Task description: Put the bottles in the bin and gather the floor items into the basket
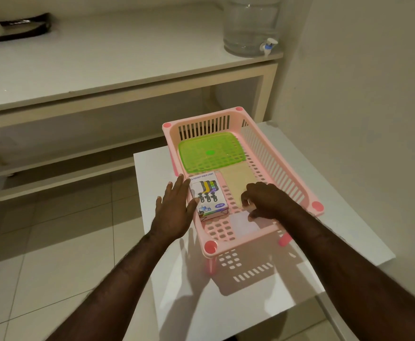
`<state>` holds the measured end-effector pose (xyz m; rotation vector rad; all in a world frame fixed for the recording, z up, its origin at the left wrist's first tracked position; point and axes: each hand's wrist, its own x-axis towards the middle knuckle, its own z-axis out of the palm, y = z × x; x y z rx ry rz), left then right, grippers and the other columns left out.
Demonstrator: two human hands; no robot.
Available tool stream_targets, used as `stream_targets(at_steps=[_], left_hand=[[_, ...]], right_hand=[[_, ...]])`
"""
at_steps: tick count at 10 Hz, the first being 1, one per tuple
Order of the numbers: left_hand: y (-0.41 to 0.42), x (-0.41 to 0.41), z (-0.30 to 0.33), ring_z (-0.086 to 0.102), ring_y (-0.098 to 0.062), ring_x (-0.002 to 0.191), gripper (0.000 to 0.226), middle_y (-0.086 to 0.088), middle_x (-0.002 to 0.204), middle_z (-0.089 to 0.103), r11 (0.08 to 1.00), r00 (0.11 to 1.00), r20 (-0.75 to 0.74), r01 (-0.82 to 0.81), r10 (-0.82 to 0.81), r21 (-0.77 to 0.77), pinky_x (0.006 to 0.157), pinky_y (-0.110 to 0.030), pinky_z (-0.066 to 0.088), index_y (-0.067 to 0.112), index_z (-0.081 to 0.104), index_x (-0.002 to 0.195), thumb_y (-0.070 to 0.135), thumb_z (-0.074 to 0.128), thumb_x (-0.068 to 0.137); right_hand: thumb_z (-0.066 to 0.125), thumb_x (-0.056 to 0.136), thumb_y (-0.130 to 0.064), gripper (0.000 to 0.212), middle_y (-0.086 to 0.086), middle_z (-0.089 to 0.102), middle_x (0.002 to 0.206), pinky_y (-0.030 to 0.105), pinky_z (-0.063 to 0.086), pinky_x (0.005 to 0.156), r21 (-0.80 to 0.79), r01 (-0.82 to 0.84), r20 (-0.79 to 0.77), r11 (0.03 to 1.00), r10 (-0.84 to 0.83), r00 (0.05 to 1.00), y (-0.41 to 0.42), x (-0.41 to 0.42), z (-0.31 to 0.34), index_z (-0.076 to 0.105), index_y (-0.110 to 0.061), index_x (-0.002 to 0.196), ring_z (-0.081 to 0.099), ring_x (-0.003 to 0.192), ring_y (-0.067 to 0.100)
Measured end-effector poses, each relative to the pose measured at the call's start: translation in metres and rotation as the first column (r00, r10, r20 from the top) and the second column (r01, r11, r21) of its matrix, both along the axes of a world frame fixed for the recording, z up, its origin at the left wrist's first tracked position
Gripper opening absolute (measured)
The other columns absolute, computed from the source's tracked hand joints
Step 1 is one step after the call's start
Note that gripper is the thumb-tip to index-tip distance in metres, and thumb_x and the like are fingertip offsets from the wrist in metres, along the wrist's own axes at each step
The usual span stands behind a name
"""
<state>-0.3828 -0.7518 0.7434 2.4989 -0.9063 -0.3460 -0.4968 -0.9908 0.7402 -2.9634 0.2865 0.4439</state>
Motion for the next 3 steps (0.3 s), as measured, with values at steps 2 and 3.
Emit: stream_targets(at_steps=[2,3], left_hand=[[0.006,-0.001,0.007,0.007,-0.023,0.151,0.056,0.006,0.163,0.01,0.995,1.0,0.024,0.009,-0.007,-0.098,0.118,-0.058,0.011,0.028,0.022,0.152,0.045,0.034,0.1],[0.014,0.005,0.014,0.012,-0.021,0.15,0.051,0.005,0.162,0.016,0.974,0.994,0.087,-0.045,0.066,-0.223,0.118,-0.058,0.014,0.027,0.029,0.15,0.041,0.036,0.101]], right_hand=[[0.081,0.072,-0.035,0.043,-0.001,0.058,0.11,0.03,0.035,0.077,0.014,0.082,0.093,0.997,-0.083,0.992,0.006,-0.005,-0.002,0.06,-0.023,0.107,0.054,0.105,0.022],[0.079,0.075,-0.039,0.042,-0.002,0.058,0.107,0.029,0.034,0.075,0.057,0.106,0.184,0.993,-0.115,0.976,0.012,-0.006,0.006,0.06,-0.023,0.11,0.055,0.102,0.021]])
